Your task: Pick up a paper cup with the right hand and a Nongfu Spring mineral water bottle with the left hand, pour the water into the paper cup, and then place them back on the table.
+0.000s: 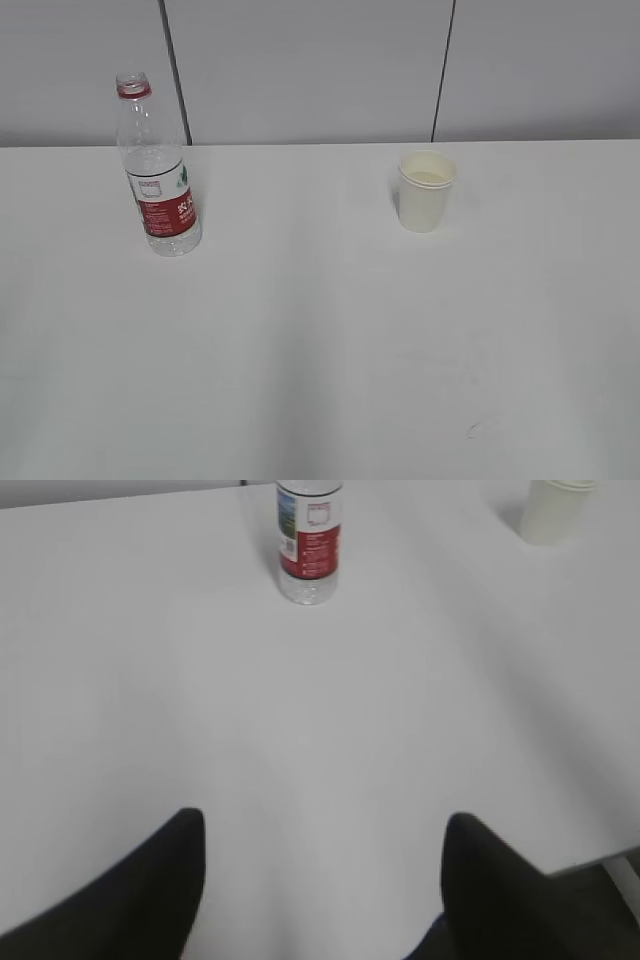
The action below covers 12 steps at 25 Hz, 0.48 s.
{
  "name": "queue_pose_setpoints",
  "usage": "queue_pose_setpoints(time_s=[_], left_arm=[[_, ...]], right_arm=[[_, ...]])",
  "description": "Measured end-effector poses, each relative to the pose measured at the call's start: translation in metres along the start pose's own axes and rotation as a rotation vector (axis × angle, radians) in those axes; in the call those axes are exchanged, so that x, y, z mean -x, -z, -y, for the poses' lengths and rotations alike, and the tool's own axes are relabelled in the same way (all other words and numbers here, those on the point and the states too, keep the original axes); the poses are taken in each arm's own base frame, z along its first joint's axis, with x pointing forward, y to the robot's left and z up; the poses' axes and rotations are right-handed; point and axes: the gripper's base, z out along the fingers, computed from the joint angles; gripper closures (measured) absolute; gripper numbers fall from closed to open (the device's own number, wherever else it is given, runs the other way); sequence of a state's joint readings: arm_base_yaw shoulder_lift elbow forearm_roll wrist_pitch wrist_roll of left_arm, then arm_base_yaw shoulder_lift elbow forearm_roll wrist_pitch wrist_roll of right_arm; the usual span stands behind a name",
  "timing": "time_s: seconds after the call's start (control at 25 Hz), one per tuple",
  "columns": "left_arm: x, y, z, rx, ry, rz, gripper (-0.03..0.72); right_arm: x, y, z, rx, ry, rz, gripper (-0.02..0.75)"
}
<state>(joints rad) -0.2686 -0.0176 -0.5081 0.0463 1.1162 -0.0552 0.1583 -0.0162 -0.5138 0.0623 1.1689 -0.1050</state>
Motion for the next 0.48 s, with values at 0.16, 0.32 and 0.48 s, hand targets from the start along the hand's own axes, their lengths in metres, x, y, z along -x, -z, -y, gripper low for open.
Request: queue_pose_setpoints(time_s=[0.16,0.32,0.48], left_arm=[[-0.0004,0.0002,0.0014,0.105,0.058,0.000,0.228],[-0.0005,0.0003,0.0022,0.163,0.091,0.001,0.228],[-0.0004,0.0003,0.0024,0.165,0.094,0.002,0.239]], right_arm=[[-0.0001,-0.0011,0.0004,-0.015,-0.004,0.001,0.150],[-0.0010,-0.0023,0.0004,-0.019,-0.006,-0.004,0.150],[-0.0008,-0.0023,0.0007,-0.022,-0.003,-0.002,0.150]])
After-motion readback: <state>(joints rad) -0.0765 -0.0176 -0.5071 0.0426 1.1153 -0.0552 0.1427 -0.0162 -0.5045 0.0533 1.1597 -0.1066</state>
